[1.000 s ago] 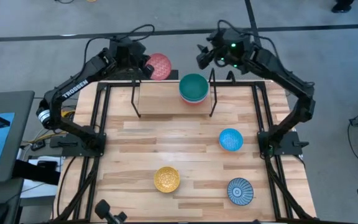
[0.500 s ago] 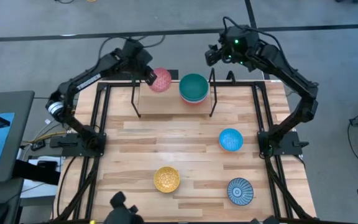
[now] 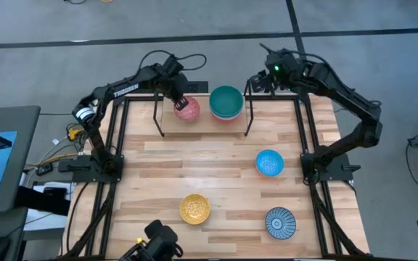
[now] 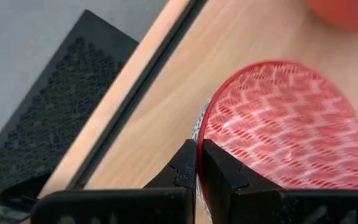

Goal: Place and stack bowls onto a shelf
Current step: Put the red patterned bowl on the shelf, then stack the light blue patterned bowl on top of the red patterned bowl on the shelf

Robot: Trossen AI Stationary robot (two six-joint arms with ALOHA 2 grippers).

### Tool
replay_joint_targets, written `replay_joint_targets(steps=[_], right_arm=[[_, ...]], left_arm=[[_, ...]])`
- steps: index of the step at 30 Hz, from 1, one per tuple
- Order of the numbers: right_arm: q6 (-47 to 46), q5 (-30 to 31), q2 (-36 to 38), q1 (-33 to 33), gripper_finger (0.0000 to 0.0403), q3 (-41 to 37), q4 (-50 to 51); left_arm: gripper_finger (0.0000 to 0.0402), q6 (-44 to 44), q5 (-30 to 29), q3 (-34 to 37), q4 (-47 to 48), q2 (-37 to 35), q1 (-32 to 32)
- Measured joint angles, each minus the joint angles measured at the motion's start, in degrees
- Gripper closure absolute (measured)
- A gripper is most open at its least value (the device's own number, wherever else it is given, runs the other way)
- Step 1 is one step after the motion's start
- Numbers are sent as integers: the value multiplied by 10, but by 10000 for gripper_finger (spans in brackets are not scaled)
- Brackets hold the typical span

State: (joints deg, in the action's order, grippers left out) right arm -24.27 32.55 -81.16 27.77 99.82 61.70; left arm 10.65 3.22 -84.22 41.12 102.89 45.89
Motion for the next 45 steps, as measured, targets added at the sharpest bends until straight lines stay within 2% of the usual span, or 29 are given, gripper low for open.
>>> replay_joint_targets(steps=[4, 10, 13, 16, 20, 24, 28, 32, 39, 45], right_arm=[[-69, -2, 53, 0, 159, -100, 0], [-166, -57, 120, -11, 159, -252, -2], [-201, -84, 147, -21, 159, -303, -5], [-209, -140, 165, -28, 159, -343, -5], [-205, -221, 173, -35, 159, -394, 3], [-205, -254, 171, -43, 159, -446, 0], [-212, -288, 171, -50, 159, -494, -10], [-204, -333, 171, -61, 159, -536, -11], [-216, -357, 171, -84, 166, -604, -53], [-252, -357, 171, -103, 220, -638, -87]], left_arm=[[401, 13, -24, 2, -11, 2, -5], [399, 34, -22, 2, 2, 2, -5], [385, 35, -25, 2, 3, 3, -6], [357, 34, -29, 2, 4, 3, -6], [313, 32, -67, -1, 17, 3, -7], [275, 24, -84, -32, 45, -9, -6], [252, 17, -75, -70, 59, -38, -9], [245, 3, -65, -100, 55, -73, -20], [245, -18, -65, -103, 51, -110, -37], [245, -55, -26, -103, 59, -115, -61]])
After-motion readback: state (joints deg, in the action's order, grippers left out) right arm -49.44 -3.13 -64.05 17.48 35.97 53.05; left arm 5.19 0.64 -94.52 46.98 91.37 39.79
